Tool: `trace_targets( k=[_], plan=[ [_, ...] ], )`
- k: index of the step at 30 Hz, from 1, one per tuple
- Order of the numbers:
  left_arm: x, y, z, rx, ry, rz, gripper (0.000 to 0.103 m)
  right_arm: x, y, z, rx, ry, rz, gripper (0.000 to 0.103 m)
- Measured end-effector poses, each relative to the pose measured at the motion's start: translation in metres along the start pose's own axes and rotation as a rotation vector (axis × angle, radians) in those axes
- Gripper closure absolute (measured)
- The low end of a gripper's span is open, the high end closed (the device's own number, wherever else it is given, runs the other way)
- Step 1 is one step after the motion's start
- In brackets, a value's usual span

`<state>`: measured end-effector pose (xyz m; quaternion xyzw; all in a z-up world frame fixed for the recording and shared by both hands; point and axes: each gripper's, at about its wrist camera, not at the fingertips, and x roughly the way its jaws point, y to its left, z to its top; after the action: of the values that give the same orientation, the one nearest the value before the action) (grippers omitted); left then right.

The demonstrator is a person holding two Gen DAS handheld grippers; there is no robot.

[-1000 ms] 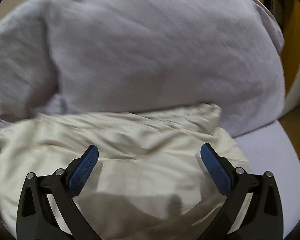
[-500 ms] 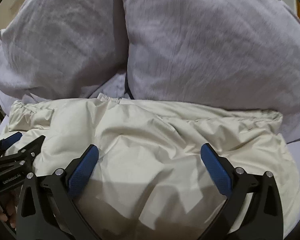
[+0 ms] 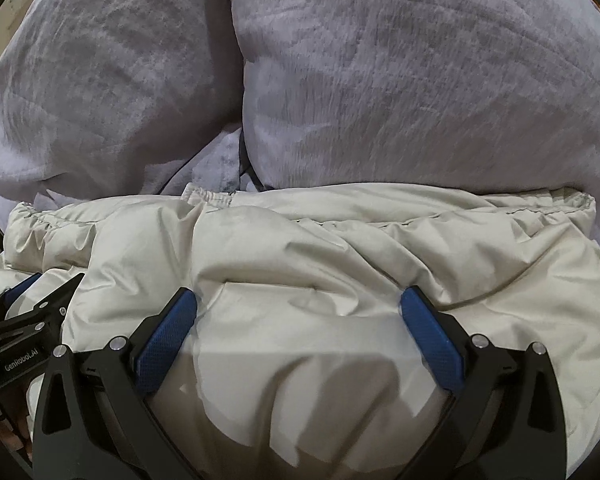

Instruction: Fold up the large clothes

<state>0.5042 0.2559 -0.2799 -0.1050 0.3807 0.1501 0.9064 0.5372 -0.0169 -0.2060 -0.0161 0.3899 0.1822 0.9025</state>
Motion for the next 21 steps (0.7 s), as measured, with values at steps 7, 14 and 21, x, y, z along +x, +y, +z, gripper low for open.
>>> trace_targets(
  k=[7,14,21],
  plan=[
    [0.011,-0.004,-0.005,0.003,0.012,0.004,0.004,0.02,0.002,0.0,0.011,0.021,0.012,0.001],
    [-0.029,0.017,-0.007,0.009,0.027,0.01,0.005,-0.014,-0.017,0.009,0.047,0.068,-0.045,0.001],
    [-0.079,0.059,-0.031,-0.021,0.002,0.045,0.005,-0.081,-0.078,-0.014,0.18,0.037,-0.21,0.001]
  ],
)
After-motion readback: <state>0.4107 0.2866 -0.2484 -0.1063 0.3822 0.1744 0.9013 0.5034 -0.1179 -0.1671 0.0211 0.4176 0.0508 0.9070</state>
